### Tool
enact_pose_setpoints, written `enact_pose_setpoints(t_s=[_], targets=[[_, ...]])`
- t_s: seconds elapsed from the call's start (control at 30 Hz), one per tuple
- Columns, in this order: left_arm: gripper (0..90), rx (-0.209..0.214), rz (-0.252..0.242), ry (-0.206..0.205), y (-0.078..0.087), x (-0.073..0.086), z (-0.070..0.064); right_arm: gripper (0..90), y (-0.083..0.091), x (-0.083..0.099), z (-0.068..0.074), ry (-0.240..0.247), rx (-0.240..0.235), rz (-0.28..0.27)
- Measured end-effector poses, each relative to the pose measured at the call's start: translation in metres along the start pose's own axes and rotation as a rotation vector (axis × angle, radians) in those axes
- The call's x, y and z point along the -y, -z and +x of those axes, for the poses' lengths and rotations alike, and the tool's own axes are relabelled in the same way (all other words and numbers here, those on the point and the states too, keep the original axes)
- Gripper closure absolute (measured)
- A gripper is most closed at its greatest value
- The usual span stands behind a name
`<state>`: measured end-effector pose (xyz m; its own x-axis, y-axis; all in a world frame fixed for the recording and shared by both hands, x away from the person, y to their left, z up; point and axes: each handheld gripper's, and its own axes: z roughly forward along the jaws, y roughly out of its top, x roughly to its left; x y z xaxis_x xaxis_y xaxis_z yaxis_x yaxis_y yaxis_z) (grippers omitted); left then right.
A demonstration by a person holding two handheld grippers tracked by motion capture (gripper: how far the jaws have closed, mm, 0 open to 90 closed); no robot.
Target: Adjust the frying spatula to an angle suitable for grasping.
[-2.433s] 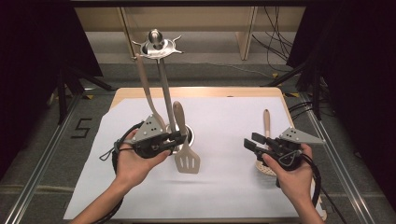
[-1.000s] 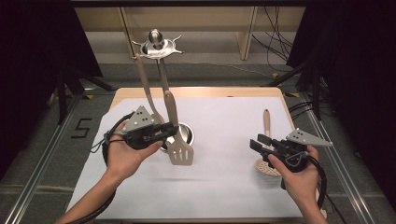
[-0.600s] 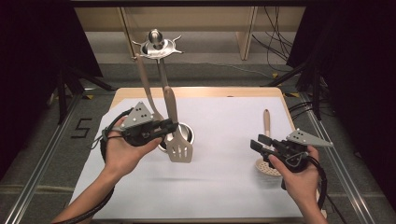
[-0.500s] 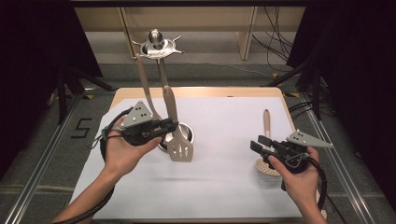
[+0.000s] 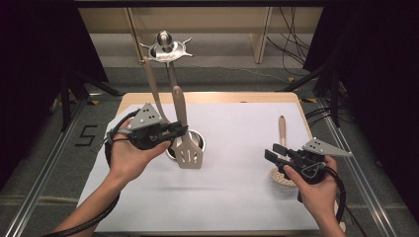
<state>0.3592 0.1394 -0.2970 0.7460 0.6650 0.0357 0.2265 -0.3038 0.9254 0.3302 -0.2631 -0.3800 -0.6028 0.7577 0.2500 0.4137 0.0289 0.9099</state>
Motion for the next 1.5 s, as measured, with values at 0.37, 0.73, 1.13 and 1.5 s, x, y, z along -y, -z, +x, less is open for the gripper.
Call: enact_pose_setpoints(t_s=[0.37, 0.73, 1.13, 1.5], targets=[[77.2, -0.036, 0.002, 0.016, 0.0, -0.005, 0.009, 56.5, 0.001, -0.001, 0.001, 0.001, 0.0, 0.008], [77.2, -0.056, 0.006, 0.025, -0.001, -0.009, 0.015, 56.5, 0.002, -0.002, 0.001, -0.011, 0.0, 0.012], [77.2, -0.069, 0.007, 0.027, -0.002, -0.015, 0.02, 56.5, 0.001, -0.002, -0.002, 0.034, 0.003, -0.008], [77.2, -0.067, 0.015, 0.03, -0.001, -0.016, 0.023, 56.5, -0.001, -0.003, -0.001, 0.031, 0.005, -0.001]])
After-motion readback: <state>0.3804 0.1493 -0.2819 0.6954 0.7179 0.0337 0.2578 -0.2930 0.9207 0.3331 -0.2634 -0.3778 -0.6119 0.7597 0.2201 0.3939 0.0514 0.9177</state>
